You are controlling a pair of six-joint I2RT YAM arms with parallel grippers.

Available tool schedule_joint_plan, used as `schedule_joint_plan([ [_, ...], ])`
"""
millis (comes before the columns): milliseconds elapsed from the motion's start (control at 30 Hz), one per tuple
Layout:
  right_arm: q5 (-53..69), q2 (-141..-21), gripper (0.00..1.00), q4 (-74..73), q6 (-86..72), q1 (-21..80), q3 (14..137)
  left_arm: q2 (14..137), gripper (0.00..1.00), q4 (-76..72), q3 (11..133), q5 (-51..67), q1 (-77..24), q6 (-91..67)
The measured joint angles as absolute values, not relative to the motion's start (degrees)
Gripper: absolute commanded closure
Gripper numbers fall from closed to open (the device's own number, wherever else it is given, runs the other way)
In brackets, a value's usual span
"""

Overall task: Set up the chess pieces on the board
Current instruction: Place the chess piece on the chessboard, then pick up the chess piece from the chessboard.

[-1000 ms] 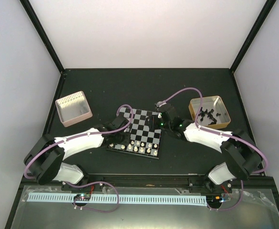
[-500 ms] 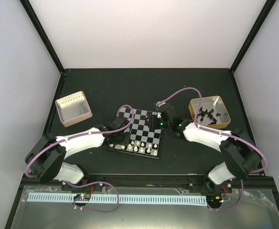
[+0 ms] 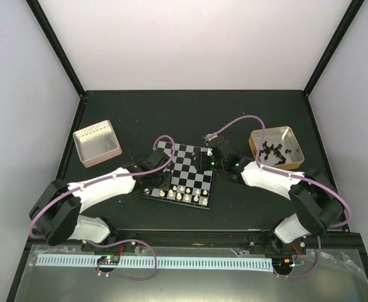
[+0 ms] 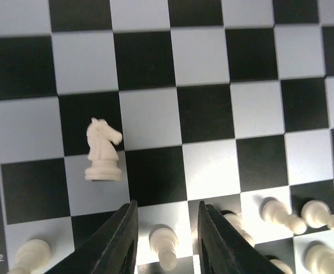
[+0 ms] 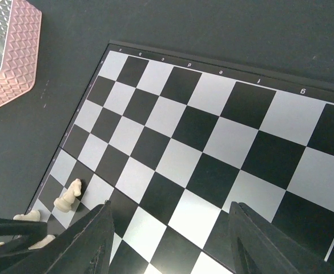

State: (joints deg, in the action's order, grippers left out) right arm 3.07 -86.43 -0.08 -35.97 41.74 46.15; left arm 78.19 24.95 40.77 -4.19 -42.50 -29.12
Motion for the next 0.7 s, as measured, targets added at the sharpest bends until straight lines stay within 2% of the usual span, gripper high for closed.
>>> schedule_joint_plan([
  [133, 3.18, -86.43, 0.45, -0.08, -35.97, 41.74, 46.15, 76.18, 0.54, 25.67, 42.35, -6.24, -42.50, -29.19],
  [233, 3.25, -86.43, 0.45, -0.08, -35.97, 41.74, 46.15, 75.33, 0.52, 26.13, 43.55, -8.21, -42.41, -29.21],
  [367, 3.64, -86.48, 0.45, -0.08, -35.99, 41.74, 46.15, 75.96, 0.52, 26.65, 44.56, -9.65, -41.34, -29.54],
  [567, 3.92, -86.48, 0.47, -0.08, -36.12, 41.74, 46.15, 80.18, 0.62, 27.05, 45.01, -10.52, -39.90, -29.78],
  [700, 4.51, -86.48, 0.49, -0.08, -36.21, 41.74, 46.15, 82.13, 0.64, 27.18, 45.01, -10.44, -38.98, -29.74],
])
